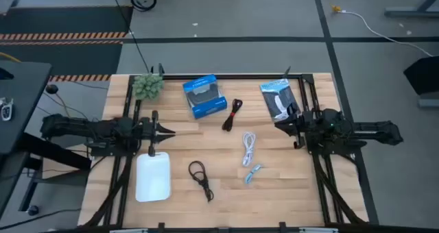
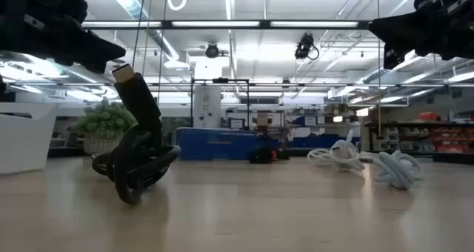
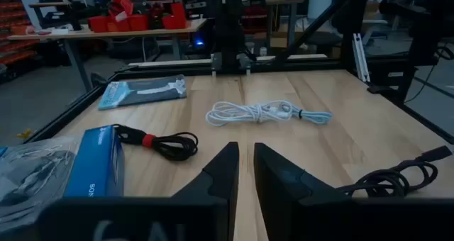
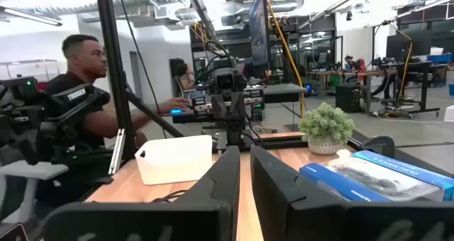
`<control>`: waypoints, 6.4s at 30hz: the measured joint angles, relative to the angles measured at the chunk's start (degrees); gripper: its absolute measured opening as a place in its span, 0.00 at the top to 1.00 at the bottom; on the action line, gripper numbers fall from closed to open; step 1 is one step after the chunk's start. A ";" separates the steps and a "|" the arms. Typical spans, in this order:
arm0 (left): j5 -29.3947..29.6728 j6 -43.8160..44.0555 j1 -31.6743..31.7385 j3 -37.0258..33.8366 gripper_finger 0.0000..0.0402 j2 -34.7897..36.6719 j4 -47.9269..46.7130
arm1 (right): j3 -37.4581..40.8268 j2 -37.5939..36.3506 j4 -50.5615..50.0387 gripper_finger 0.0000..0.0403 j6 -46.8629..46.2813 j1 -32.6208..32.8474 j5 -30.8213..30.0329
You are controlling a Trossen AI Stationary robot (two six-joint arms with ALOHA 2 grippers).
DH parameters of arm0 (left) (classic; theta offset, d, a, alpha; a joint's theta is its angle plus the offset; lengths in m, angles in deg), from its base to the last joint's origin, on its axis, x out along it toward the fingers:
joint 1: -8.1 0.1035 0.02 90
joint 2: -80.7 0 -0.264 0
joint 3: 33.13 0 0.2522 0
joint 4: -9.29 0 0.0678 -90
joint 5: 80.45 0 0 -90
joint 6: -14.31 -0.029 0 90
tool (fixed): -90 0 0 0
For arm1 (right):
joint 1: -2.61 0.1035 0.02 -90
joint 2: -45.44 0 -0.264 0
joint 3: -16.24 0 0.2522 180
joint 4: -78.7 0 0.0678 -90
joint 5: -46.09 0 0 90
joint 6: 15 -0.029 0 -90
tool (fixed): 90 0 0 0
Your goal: Pick and place USB-C Cables
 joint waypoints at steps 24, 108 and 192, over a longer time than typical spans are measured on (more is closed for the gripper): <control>0.00 0.00 0.00 0.00 0.87 0.00 0.00 | 0.00 0.01 0.02 0.90 0.01 -0.01 -0.02; 0.00 0.00 -0.01 0.00 0.87 -0.02 0.22 | -43.62 67.74 -37.16 0.67 9.96 15.51 -21.31; 25.98 13.78 -0.19 0.02 0.87 -0.01 18.62 | -75.41 93.24 -7.45 0.78 33.84 0.74 3.63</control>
